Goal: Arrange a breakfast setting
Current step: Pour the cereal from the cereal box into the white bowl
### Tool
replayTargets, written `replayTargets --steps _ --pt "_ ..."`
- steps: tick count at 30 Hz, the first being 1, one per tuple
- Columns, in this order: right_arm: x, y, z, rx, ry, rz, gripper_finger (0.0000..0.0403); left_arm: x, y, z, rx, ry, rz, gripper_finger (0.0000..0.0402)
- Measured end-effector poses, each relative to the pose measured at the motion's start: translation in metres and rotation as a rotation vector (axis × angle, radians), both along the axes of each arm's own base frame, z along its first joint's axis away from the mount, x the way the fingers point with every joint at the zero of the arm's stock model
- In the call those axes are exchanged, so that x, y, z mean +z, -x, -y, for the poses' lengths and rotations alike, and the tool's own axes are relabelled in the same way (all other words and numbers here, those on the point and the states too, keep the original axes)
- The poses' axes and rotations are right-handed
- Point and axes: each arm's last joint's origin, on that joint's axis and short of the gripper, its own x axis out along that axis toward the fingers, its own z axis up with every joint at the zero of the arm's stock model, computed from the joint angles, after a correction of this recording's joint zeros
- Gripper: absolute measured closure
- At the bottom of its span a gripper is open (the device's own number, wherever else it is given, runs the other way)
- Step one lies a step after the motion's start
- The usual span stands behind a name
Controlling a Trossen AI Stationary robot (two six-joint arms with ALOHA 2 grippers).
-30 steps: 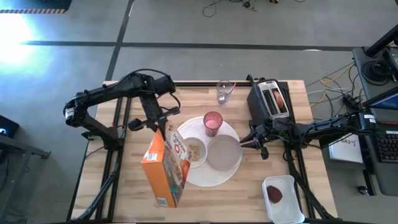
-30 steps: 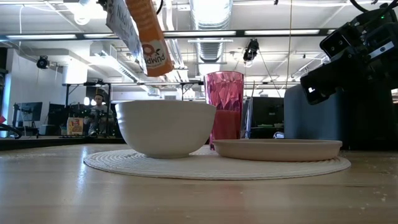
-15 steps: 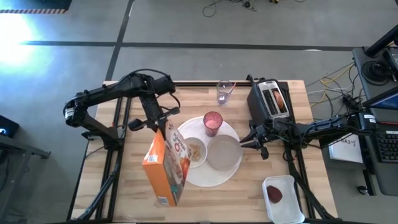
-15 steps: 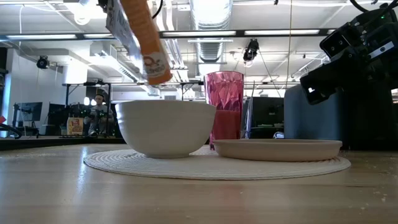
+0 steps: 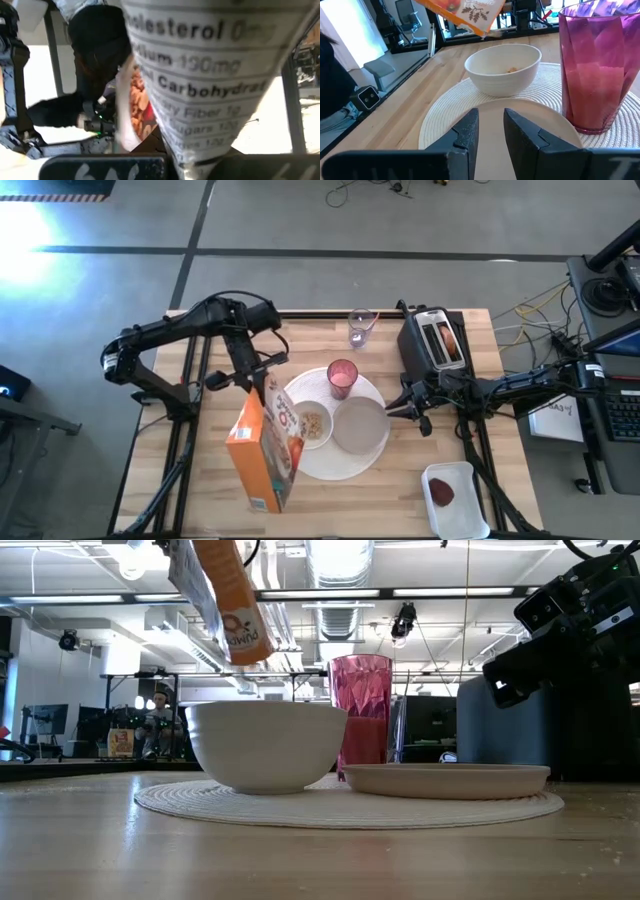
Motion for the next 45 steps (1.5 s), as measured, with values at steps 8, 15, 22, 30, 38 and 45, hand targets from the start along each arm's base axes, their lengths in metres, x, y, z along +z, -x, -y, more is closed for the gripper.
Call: replayTargets --steps 8,15,22,30,38,45 --pt "-0.0001 0.0000 0.0000 0.000 0.000 -0.001 0.0328 -0.0005 0.0006 -0.0023 0.021 -0.045 -0.007 0.0402" --pt "-0.0001 0.0000 0.0000 0.000 0.000 0.000 0.0326 -0.0004 0.0000 -0.0017 0.016 -0.039 -0.003 0.0402" --pt "0.0000 0.0000 0.0000 0.000 0.000 0.000 0.0322 0.0002 0.0005 -0.0010 0.012 -0.037 0.003 0.0402" --pt "-0.0001 0.0000 0.0000 0.000 0.000 0.000 0.0330 0.0011 0.0017 -0.0003 0.006 -0.050 0.021 0.0402" --pt "-0.0001 0.0000 0.0000 0.000 0.000 0.000 0.0320 0.0017 0.0034 0.0002 0.000 -0.071 0.035 0.0402" --pt "-0.0001 0.0000 0.0000 0.000 0.000 -0.001 0.0323 0.0009 0.0027 0.0002 0.003 -0.083 0.029 0.0402"
